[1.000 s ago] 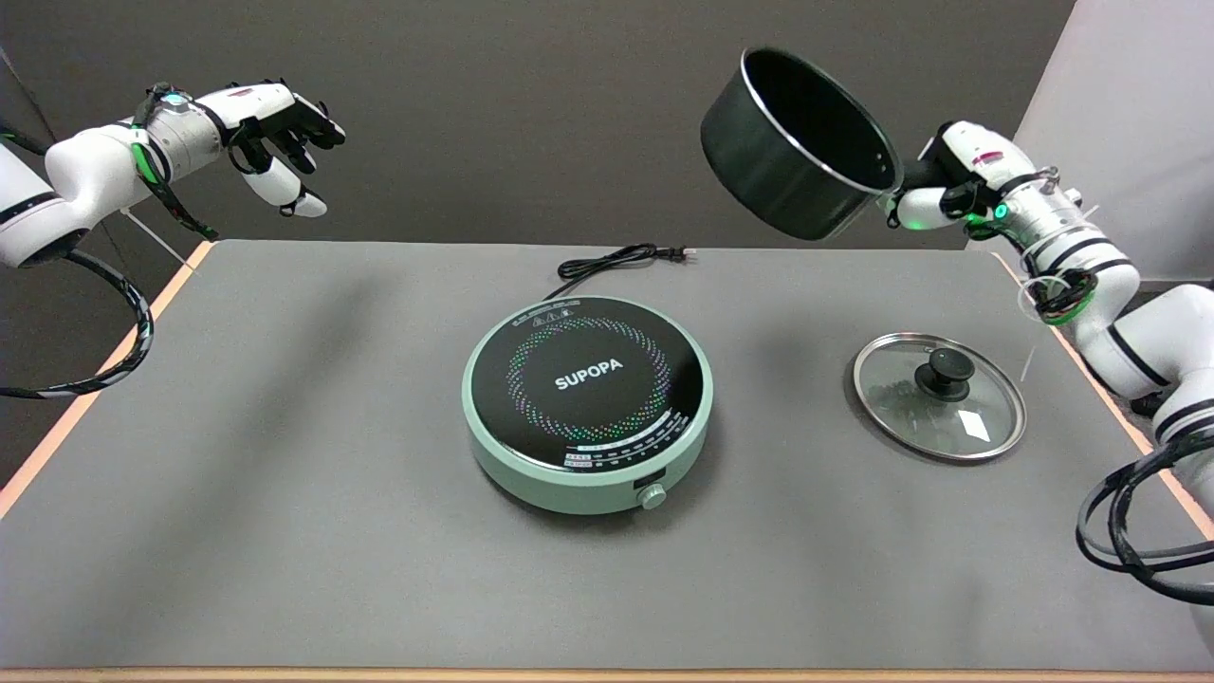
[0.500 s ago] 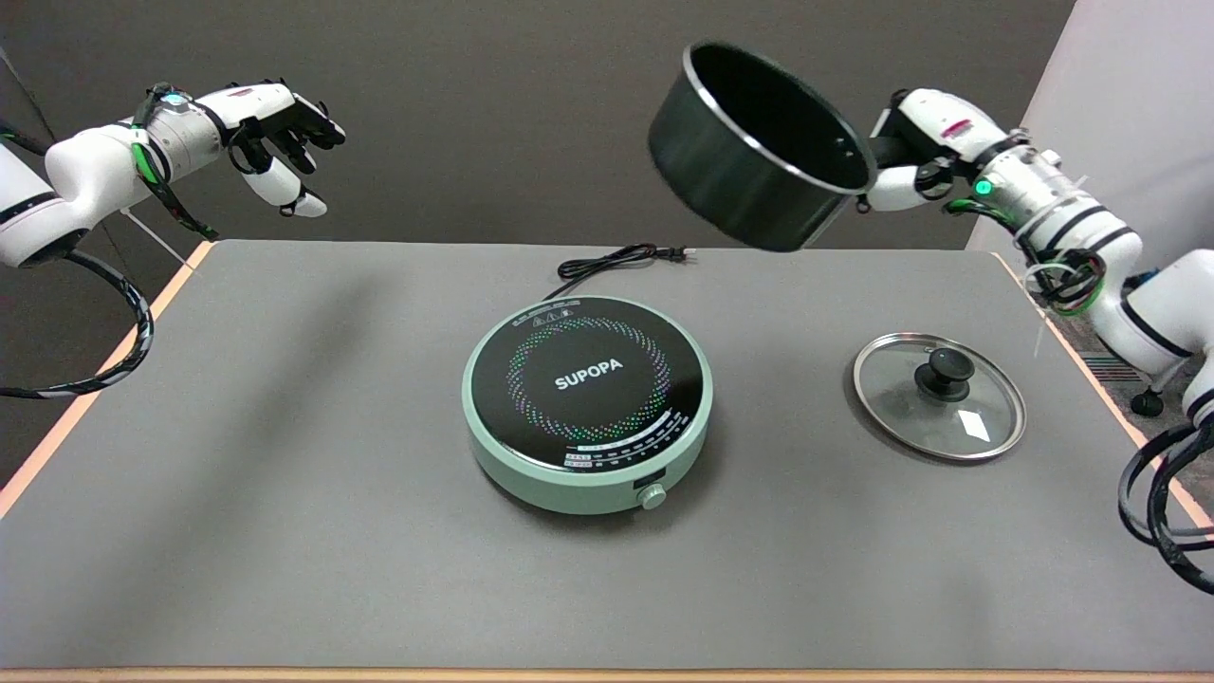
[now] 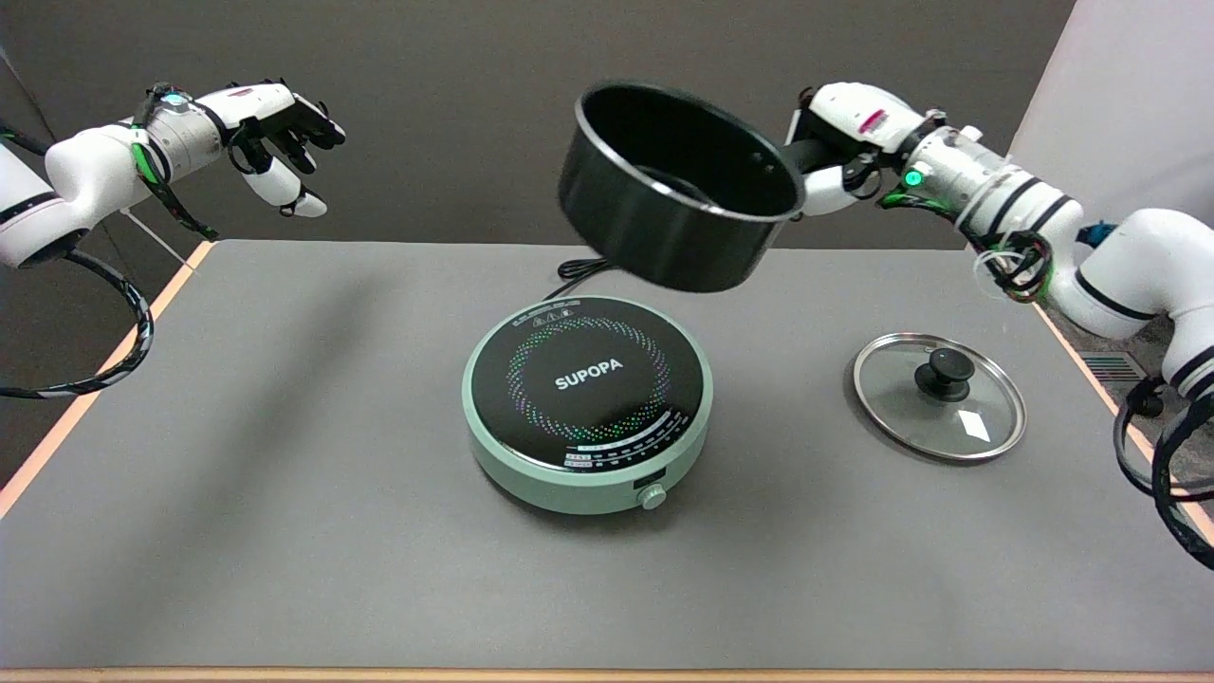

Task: Place the pot onto the induction cooker.

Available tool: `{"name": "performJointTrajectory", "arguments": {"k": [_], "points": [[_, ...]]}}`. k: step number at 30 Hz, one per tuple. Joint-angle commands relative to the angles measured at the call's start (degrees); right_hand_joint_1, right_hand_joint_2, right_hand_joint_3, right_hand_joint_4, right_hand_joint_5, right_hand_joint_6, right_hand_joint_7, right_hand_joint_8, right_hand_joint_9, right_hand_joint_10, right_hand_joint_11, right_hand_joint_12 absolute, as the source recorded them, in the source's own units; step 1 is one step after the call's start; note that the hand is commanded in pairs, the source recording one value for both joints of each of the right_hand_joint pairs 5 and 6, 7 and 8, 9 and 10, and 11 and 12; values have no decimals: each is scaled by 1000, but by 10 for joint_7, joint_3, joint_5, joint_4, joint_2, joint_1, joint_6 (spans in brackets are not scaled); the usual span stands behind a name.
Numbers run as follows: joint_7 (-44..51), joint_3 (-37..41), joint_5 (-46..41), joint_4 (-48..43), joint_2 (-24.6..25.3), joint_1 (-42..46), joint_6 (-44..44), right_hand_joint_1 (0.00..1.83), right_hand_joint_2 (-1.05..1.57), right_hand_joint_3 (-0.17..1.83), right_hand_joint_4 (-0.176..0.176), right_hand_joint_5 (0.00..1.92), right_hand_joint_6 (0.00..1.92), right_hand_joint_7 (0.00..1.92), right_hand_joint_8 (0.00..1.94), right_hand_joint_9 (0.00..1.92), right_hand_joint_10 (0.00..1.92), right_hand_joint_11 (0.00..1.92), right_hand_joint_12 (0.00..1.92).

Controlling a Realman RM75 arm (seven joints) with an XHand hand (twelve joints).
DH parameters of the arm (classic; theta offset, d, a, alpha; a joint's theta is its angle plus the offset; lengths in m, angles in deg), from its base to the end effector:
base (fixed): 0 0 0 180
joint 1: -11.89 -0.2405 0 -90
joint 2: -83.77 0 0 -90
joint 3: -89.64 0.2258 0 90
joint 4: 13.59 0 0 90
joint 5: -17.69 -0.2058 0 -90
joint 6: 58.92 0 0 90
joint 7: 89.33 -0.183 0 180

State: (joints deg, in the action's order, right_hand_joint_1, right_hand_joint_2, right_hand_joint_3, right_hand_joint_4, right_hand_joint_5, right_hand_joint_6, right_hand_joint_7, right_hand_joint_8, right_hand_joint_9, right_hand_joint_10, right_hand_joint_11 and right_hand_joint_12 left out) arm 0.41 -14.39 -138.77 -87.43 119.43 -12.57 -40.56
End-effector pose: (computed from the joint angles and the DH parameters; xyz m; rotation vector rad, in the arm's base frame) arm -0.0834 -0.4360 0.4019 1.7997 -0.0662 0.2361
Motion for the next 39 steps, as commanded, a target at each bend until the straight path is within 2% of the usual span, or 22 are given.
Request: {"name": "performJointTrajectory", "arguments": {"k": [1, 9, 14, 22, 31, 39], "points": [[-21, -155, 66, -128, -20, -45, -144, 826, 1541, 828, -29, 1920, 1920, 1920, 1920, 1920, 1920, 1920, 1920], [-17, -233, 66, -135, -11, -68, -262, 851, 1483, 883, -40, 1920, 1920, 1920, 1920, 1920, 1920, 1920, 1920], [-16, -269, 62, -149, -11, -84, -299, 858, 1474, 893, -43, 1920, 1920, 1920, 1920, 1920, 1920, 1920, 1920], [-16, -320, 62, -175, -3, -98, -312, 863, 1466, 896, -45, 1920, 1920, 1920, 1920, 1920, 1920, 1920, 1920], [-15, -324, 62, -215, 0, -79, -318, 863, 1484, 876, -45, 1920, 1920, 1920, 1920, 1920, 1920, 1920, 1920], [-15, -333, 65, -201, 0, -80, -304, 860, 1495, 865, -45, 1920, 1920, 1920, 1920, 1920, 1920, 1920, 1920]]}}
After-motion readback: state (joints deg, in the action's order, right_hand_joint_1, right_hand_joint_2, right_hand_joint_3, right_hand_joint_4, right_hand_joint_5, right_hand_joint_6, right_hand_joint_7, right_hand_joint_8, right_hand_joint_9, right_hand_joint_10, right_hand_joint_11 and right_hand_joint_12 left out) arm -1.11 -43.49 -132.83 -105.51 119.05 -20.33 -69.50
